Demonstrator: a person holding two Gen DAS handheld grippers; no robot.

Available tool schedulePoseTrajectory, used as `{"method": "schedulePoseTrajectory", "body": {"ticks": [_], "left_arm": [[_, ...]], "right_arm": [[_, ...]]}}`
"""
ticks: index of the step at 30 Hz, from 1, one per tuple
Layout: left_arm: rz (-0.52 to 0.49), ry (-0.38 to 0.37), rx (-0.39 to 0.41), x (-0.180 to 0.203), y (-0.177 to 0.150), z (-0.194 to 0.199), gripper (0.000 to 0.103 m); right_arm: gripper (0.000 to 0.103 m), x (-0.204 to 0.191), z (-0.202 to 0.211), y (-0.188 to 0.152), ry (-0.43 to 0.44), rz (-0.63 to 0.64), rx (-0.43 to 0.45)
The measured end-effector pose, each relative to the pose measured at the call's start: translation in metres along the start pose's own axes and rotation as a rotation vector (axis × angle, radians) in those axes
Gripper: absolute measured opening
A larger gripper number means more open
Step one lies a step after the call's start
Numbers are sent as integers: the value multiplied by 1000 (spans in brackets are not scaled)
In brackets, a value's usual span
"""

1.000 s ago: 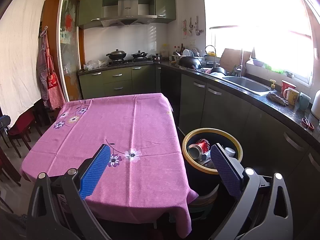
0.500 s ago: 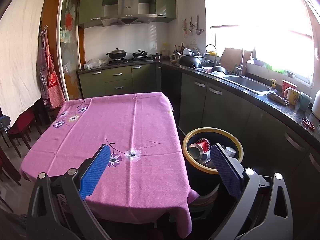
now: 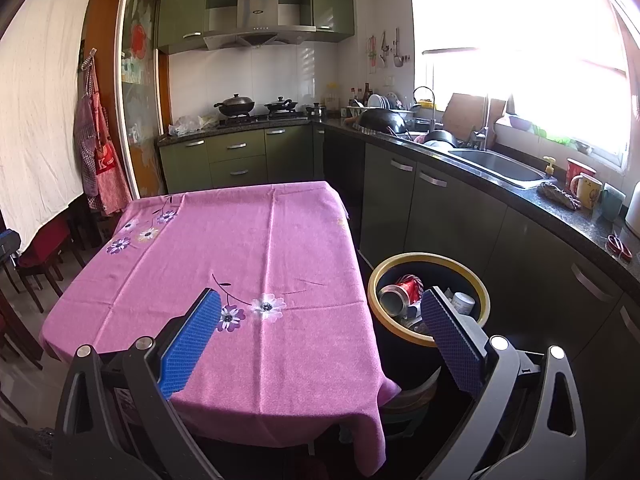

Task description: Collect trash

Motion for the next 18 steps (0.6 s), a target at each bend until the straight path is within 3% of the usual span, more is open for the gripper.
{"method": "schedulePoseTrajectory", "body": {"ticks": [18], "left_arm": [[-2,-6,-10,0,0,-3,96]], "right_arm": [[98,-2,-2,-1,3,1,-3]]}}
Point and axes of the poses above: each gripper's, at about its wrist camera, not at the fingertips, and z roughly against the way its jaws point, x to its right, y to its top, the point moved 8 cm from there along -z, roughly the way its jaws point, and after that the axes turned 6 degrees about z, right-handed, at the moved point
